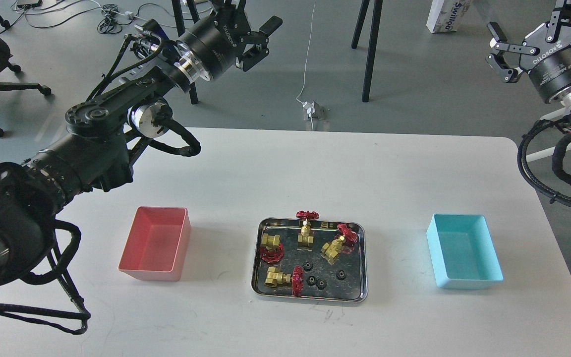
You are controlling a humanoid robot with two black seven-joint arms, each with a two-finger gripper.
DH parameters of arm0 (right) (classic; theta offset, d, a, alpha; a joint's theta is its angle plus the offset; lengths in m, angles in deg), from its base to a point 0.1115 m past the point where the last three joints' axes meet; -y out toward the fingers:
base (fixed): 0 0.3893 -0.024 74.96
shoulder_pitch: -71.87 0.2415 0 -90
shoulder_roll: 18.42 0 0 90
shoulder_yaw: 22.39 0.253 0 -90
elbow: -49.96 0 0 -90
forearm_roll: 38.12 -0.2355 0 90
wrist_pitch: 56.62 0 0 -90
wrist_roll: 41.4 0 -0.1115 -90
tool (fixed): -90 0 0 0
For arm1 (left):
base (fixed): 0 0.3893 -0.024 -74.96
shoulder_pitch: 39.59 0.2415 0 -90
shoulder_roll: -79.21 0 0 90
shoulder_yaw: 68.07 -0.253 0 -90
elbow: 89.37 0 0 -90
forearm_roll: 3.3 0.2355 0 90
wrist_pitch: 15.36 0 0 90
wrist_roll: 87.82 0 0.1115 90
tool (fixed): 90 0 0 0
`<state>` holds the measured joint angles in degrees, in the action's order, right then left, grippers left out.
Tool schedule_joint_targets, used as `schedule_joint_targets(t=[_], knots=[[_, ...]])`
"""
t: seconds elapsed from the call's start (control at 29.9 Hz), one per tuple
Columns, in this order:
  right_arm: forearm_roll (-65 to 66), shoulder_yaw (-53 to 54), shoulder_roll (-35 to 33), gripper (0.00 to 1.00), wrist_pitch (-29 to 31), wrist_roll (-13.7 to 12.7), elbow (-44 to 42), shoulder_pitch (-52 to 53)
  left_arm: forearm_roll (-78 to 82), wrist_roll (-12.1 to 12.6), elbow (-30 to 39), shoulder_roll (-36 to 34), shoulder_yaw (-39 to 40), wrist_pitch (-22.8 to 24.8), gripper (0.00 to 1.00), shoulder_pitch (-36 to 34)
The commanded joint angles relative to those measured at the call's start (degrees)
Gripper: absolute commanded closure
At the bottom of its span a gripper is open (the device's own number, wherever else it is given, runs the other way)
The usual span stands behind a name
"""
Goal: Place valve in pink box and gear in blue box
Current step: 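Move the left gripper down over the pink box toward the tray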
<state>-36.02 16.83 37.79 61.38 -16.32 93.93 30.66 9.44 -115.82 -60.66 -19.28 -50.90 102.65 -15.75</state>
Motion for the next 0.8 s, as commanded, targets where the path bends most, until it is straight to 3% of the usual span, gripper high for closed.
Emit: schedule_joint_targets(t=[0.0,0.23,0.37,0.47,0.54,0.67,0.77], knots=[[-0.34,3.31,1.18,0.01,0.01,0.05,-0.64,0.26,0.0,0.0,-0.33,-0.04,0.32,-0.01,0.0,0.68],[-0.26,5.34,1.1,0.01,0.01,-0.21,-0.99,3.5,-0.26,0.0,-0.33,-2.41,2.25,-0.01,0.0,2.17],[0.01,3.94,-0.22,0.01,0.01,-0.48,0.23,9.73,-3.06,0.0,2.38,-1.8,12.59,-0.01,0.0,5.07],[-0.34,1.13,-2.68,0.01,-1.96,-0.48,0.68,14.83,-5.1,0.0,13.16,-1.79,24.02,-0.01,0.0,14.19],[-0.26,0.6,-3.21,0.01,-4.25,-0.47,0.59,15.55,-4.23,0.0,20.81,-2.58,26.51,-0.01,0.0,17.99],[-0.34,0.51,-5.49,0.01,-5.23,-0.48,1.38,15.55,8.4,0.0,33.3,-10.82,25.56,-0.01,0.0,18.35],[-0.26,0.51,-8.21,0.01,-7.24,-0.56,2.52,15.03,15.8,0.0,42.71,-19.78,16.1,-7.77,0.01,15.47]])
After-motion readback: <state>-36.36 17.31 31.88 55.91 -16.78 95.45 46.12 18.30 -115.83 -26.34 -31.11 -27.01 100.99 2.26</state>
